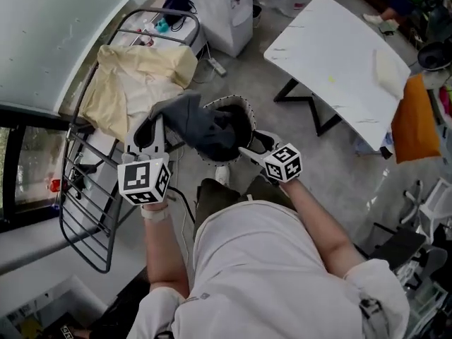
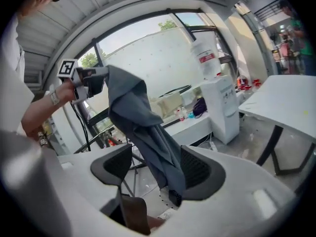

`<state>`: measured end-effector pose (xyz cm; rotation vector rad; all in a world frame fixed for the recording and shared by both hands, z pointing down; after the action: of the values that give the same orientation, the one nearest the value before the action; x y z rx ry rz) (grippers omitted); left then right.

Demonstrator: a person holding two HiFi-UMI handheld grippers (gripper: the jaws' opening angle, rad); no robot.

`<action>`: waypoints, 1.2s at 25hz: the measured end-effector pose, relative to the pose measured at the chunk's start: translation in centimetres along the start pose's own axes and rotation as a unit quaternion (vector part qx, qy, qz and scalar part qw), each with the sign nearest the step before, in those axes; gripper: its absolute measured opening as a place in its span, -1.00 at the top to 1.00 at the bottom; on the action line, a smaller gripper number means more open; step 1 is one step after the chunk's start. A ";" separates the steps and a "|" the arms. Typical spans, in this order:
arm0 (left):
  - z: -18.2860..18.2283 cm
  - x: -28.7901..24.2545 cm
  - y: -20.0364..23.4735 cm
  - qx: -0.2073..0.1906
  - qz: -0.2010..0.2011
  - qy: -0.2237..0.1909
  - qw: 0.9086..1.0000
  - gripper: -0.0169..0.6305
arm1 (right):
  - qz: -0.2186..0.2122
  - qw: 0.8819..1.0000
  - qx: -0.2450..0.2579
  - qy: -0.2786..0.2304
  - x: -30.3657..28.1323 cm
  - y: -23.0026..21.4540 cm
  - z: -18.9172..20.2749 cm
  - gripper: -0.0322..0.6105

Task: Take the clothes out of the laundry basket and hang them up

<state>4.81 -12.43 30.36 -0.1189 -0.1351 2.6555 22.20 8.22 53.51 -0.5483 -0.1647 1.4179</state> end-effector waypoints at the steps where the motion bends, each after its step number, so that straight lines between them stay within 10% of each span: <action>1: -1.2 0.8 -0.2 0.000 -0.012 -0.016 1.000 0.91 | -0.020 1.000 0.013 0.010 -0.8 0.7 0.2 -0.05; 17: -8.9 14.7 0.7 0.001 -0.166 -0.116 0.979 0.91 | -0.149 0.971 0.153 0.107 -12.8 12.4 4.5 -0.04; 20: -8.4 18.6 1.9 0.003 -0.199 -0.118 0.973 0.91 | -0.167 0.968 0.158 0.104 -13.5 14.8 5.3 0.47; 21: -8.1 20.2 2.4 0.005 -0.215 -0.118 0.969 0.91 | -0.173 0.966 0.164 0.099 -13.6 15.6 5.4 0.75; 30: -3.0 39.3 7.6 0.052 -0.367 -0.105 0.923 0.91 | -0.177 0.972 0.155 -0.003 -11.7 21.5 2.2 0.79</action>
<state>-33.11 -0.64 24.16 0.2155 -0.0832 1.9091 0.22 -1.29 48.09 -0.2398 -0.0408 1.0700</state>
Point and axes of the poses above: the fingertips, and each gripper's own axes: x backward along the fingers, y to its left, z out of its underside, the point moved 8 cm from there along x, backward along the fingers, and after that the axes turned 13 degrees about -y, right-handed, at the moved point
